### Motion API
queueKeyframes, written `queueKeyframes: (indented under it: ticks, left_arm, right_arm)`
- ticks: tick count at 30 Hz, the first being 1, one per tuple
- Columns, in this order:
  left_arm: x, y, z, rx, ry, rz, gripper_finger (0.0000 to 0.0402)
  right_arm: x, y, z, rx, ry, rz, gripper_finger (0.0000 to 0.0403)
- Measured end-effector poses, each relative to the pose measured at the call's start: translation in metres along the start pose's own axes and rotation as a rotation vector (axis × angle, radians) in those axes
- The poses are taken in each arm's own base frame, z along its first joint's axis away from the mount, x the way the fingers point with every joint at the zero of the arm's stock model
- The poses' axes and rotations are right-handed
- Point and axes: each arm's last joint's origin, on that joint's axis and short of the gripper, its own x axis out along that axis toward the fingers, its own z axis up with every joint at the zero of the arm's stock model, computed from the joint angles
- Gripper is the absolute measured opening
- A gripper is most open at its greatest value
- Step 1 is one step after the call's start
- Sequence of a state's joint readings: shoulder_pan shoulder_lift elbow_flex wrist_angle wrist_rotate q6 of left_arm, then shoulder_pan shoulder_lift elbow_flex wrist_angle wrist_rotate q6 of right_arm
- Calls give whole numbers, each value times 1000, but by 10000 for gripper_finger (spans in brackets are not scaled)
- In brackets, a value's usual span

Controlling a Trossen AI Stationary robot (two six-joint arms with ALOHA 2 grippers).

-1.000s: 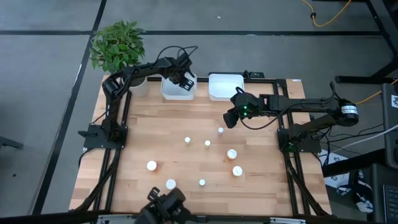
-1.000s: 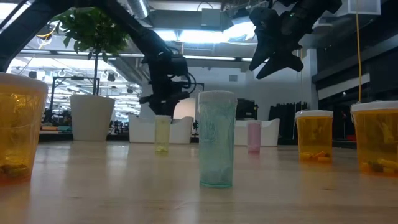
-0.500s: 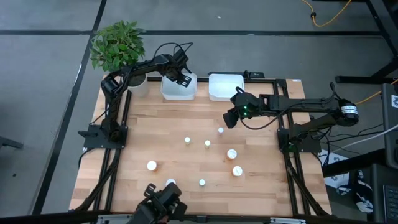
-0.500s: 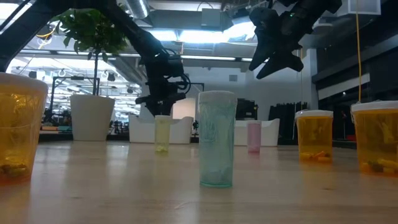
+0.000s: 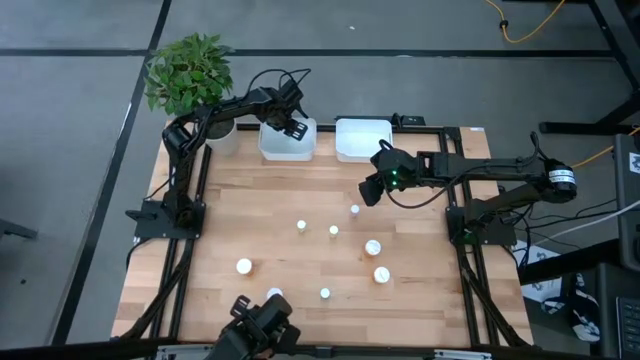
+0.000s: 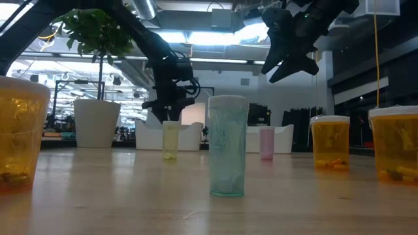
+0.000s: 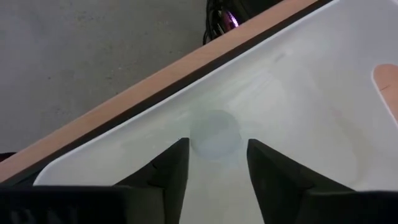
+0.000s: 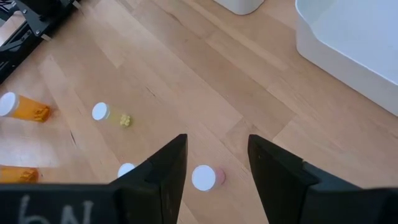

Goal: Pick and place medicine bottles into bin by pill shape (circle, oval)
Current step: Put the top blue tablet bottle into the left white bin, then move the orange capsule bottle to the top center of the table

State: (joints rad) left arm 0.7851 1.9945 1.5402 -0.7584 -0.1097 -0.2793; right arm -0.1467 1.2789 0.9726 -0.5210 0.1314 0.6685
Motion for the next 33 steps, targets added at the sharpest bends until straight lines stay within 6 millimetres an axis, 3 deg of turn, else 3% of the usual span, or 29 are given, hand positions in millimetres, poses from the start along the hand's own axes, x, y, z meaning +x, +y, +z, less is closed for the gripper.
queueKeyframes:
  ticks: [10, 21, 28, 33]
  left_arm:
    - [-4, -3, 0, 0, -14, -8, 175]
    - [-50, -18, -3, 4, -110, -51, 176]
    - [-90, -61, -32, 130, -17, -322, 176]
    - [-122, -93, -66, 275, 39, -380, 175]
  right_arm:
    - [0, 0, 0, 1, 0, 0, 171]
    - [0, 0, 0, 2, 0, 0, 171]
    - [0, 0, 0, 2, 5, -2, 171]
    - [0, -1, -3, 11, 50, 6, 171]
